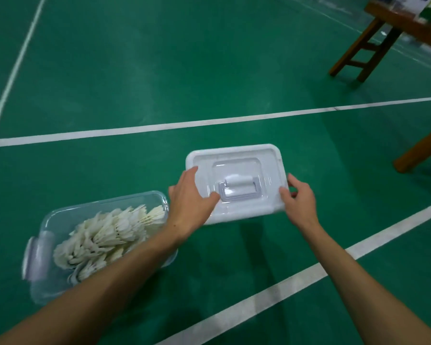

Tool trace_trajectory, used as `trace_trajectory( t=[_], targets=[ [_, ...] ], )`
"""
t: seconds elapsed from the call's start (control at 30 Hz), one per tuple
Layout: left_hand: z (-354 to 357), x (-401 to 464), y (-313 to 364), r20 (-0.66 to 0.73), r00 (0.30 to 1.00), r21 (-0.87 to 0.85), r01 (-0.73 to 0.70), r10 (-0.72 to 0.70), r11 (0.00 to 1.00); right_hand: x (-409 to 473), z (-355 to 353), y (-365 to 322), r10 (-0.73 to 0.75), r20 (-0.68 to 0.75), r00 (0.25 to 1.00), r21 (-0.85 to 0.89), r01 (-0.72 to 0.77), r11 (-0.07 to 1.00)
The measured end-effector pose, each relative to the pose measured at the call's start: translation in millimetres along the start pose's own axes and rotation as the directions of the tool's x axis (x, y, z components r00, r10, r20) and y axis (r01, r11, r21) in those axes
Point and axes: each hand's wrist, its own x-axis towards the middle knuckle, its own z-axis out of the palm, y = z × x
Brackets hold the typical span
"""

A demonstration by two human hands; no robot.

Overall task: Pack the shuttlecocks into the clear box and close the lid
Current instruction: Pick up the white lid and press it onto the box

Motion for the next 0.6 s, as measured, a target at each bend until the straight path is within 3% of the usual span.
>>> trace_trajectory(
  t=[0.1, 0.27, 0.47, 0.6],
  targets=[
    [-71.4, -2.7, -16.6, -0.138, 0.990, 0.031, 0.006, -0.002, 1.000, -16.8, 35.8, -68.7, -0.144, 0.035, 0.989, 0.044, 0.143, 0.989],
    [-179.7, -39.9, -76.7, -0.321, 0.942, 0.087, 0.130, -0.096, 0.988, -63.2, 118.4, -153.3, -0.313, 0.193, 0.930, 0.125, 0.293, 0.948],
    [-245.9, -101.2, -156.5, -0.477, 0.855, 0.135, 0.300, -0.203, 0.944, -143.4, 180.4, -197.5, -0.345, 0.347, 0.872, 0.031, 0.357, 0.934],
    [-227.3, -115.3, -177.3, -0.442, 0.869, 0.136, 0.312, -0.224, 0.940, -170.8, 187.2, -175.1, -0.271, 0.345, 0.899, -0.148, 0.338, 0.929]
  ],
)
